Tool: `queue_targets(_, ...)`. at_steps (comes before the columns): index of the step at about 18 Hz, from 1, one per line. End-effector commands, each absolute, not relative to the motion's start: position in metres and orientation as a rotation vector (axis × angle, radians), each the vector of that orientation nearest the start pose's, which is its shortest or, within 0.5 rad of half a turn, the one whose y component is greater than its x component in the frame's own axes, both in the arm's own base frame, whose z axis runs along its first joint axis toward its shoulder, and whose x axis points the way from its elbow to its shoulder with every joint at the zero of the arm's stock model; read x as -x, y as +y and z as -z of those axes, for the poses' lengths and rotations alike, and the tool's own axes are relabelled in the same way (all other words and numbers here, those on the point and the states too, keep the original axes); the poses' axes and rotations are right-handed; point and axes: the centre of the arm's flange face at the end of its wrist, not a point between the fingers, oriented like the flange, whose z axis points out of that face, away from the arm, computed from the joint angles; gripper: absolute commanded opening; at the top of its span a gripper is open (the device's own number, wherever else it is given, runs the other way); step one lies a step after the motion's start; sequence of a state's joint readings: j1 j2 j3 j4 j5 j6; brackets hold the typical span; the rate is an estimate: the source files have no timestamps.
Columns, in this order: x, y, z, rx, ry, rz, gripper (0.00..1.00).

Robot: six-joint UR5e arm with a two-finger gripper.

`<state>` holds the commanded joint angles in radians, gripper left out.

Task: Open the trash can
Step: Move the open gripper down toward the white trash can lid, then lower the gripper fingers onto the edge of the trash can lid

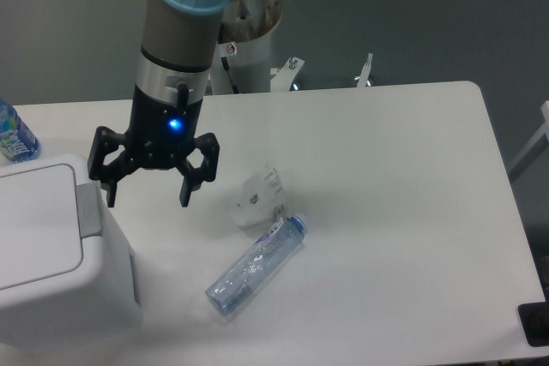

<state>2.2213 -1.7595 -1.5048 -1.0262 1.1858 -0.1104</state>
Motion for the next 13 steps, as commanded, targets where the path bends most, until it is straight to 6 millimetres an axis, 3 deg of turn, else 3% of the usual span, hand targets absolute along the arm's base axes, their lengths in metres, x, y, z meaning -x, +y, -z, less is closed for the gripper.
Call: queue_targets(13, 0.2239, 0.5838, -0.4804, 2.484, -0.868, 0.351, 1.0)
